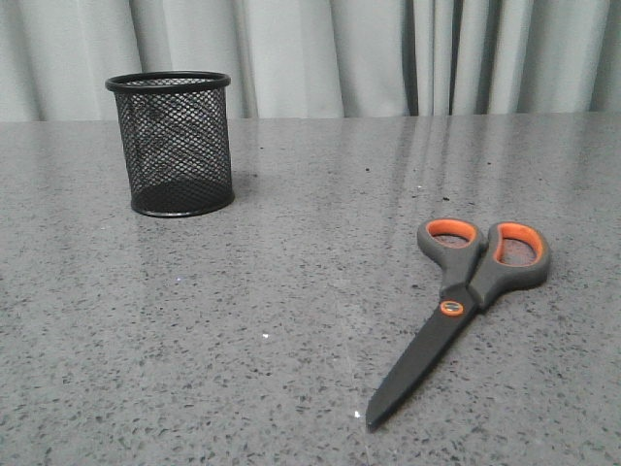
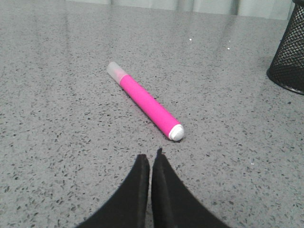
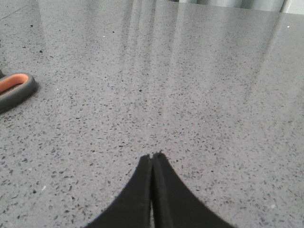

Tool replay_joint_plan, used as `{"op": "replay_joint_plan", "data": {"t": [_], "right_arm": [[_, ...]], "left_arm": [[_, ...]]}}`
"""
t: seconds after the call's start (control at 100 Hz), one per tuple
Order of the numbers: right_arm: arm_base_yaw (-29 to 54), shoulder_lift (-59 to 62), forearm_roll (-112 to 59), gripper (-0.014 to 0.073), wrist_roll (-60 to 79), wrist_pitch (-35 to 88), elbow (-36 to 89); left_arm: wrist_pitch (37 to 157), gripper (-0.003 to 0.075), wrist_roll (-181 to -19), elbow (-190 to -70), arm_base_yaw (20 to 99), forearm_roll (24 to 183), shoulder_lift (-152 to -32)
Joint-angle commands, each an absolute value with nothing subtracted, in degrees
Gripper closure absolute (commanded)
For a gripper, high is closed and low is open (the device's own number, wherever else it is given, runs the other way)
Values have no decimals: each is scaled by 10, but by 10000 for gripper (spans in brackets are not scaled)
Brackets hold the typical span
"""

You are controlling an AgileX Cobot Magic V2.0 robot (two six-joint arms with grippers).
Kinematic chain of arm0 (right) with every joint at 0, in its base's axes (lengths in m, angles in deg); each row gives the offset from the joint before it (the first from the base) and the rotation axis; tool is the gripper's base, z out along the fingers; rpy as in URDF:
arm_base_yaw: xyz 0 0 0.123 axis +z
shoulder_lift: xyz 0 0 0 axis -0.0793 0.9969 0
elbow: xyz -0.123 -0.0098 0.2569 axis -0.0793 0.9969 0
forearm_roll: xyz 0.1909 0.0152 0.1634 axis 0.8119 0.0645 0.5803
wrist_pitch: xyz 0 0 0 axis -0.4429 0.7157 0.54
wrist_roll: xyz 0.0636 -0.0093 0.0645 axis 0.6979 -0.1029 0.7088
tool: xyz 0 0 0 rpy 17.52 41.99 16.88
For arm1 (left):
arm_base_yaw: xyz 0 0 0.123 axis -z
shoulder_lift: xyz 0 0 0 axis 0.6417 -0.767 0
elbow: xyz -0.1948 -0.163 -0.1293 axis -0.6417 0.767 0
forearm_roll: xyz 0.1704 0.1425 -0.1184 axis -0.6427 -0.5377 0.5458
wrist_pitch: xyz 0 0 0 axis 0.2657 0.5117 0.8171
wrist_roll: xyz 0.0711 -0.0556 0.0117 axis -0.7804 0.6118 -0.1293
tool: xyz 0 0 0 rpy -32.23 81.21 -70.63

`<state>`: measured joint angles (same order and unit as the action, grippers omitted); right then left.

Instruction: Put pen and scissors into bin

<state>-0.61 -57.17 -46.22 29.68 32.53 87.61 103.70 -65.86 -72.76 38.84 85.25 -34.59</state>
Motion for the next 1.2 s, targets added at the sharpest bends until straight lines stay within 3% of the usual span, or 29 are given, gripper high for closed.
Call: {"op": "replay_joint_plan", "data": {"t": [0.0,0.66,0.8,1.03,1.19], "right_arm": [[-9,-583,-462,655,292,303,885],[-9,-583,-486,655,292,295,885],[-9,-583,-573,655,292,225,885],[-9,-583,-574,655,295,43,885],[-9,-583,-453,655,389,9,885]], "left_arm": [[1014,739,-655,-702,388,862,-331],[1014,739,-655,-702,388,862,-331],[1014,739,-655,-702,388,862,-331],[1014,739,-655,-702,388,862,-331],[967,739,-655,-702,389,949,-331]]}}
